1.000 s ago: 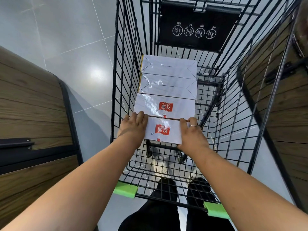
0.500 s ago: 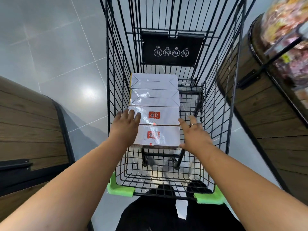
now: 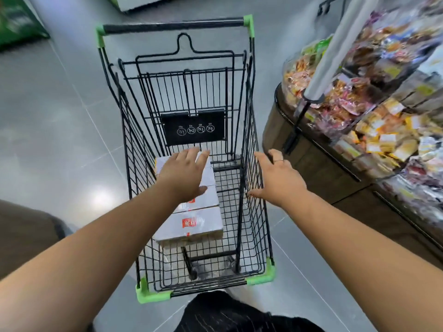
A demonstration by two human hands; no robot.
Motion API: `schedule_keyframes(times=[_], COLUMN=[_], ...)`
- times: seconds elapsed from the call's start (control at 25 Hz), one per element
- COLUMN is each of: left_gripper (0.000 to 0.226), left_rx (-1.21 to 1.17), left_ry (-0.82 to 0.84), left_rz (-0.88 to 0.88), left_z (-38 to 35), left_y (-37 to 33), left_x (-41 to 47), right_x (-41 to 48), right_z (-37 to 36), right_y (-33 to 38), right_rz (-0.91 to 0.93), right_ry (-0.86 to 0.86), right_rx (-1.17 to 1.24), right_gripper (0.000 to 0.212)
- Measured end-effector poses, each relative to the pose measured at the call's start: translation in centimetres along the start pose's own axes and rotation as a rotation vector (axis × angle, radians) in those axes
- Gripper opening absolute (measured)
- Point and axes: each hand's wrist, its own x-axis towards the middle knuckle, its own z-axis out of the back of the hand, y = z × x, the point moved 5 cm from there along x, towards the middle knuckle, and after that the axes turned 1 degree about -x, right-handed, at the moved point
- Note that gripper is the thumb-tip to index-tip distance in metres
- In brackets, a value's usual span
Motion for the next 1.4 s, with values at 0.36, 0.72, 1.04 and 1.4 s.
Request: schedule_keyframes(times=[0.36,0.72,1.04,1.4], left_gripper=[0.101,0.101,0.102,0.103], left_rx=[-0.221,-0.198,-0.183,-0.147], left_ry=[-0.161,-0.199,-0.147,0.021], left_rz=[-0.315,-0.692,-1.048,-1.571], left_z=[11.1,19.3,22.0,21.0], left_y=[-21.1,-48.9,-69.1,-89.5], left_x=[-0.4,-6.5,-12.4,-19.7], right_x=[-14.6,-37.7,-55.1,-70.7], right_z=[5.0,4.3,0.9,-5.2], right_y=[-16.5,-36.4,-46.5,-51.8], right_rz=[-0.282,-0.662,-1.043,-1.544], right_ry=[-0.126,-0.273,-0.410,-0.501], right_rx=[0.114,0.285,0.458,0.561], right_gripper=[0.108,0.109,0.107,0.107])
